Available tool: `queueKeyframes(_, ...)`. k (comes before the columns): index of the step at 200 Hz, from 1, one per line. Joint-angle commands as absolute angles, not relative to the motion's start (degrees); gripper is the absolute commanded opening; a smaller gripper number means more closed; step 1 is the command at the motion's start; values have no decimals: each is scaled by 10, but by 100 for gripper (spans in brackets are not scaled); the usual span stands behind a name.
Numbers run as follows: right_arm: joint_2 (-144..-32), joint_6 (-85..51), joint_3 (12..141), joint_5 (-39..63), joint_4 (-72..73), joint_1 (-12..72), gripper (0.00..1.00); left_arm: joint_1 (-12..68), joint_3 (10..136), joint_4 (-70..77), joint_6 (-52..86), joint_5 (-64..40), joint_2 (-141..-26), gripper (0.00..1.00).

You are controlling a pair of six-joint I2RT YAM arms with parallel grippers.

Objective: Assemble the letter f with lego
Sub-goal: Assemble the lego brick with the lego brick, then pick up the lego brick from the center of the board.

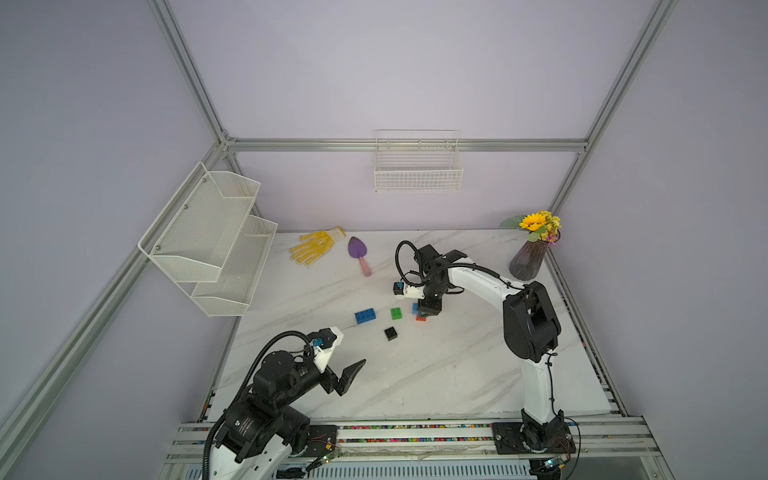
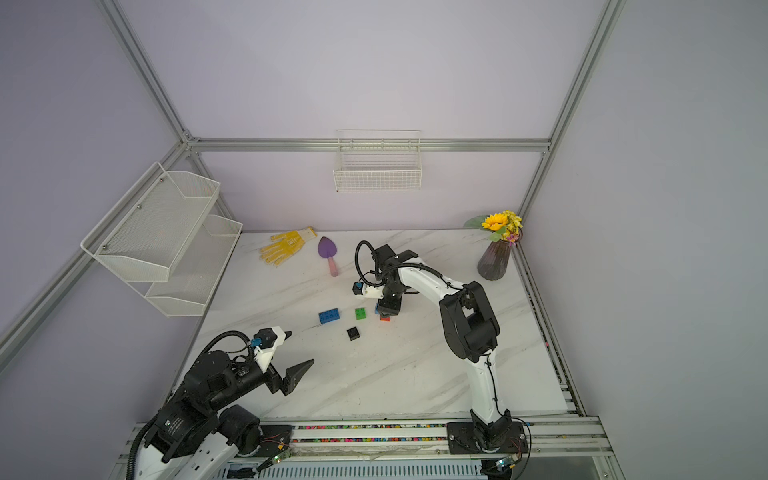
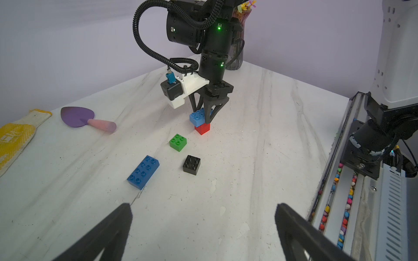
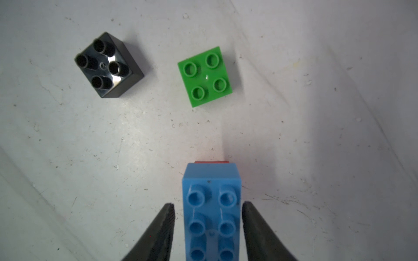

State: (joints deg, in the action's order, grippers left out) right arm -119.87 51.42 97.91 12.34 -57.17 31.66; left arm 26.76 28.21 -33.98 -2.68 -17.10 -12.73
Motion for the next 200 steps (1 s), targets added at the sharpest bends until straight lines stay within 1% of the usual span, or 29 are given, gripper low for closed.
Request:
queueKeyframes(1,-1168,512,997,137,-570,321,55,267,284,-326,-41,-174,-126,100)
queueKeyframes(25,-1147,512,1001,163,-542,330,59,267,284,-326,-41,-175,-127,100)
queueKeyframes(48,-1149,520,1006,182,-517,347,60,267,284,-326,-40,-175,-128,100)
queueKeyframes(89,-1212,545,1048,188,-517,378,60,267,286,-326,-40,-173,-127,100)
queueKeyframes(123,-1260,559,1067,188,-503,385,60,267,285,-326,-40,-169,-124,100)
queueKeyframes(151,-1298,566,1099,170,-523,385,60,267,286,-326,-39,-164,-122,100)
queueKeyframes(200,-1323,571,1127,158,-530,385,60,267,285,-328,-40,-159,-119,100)
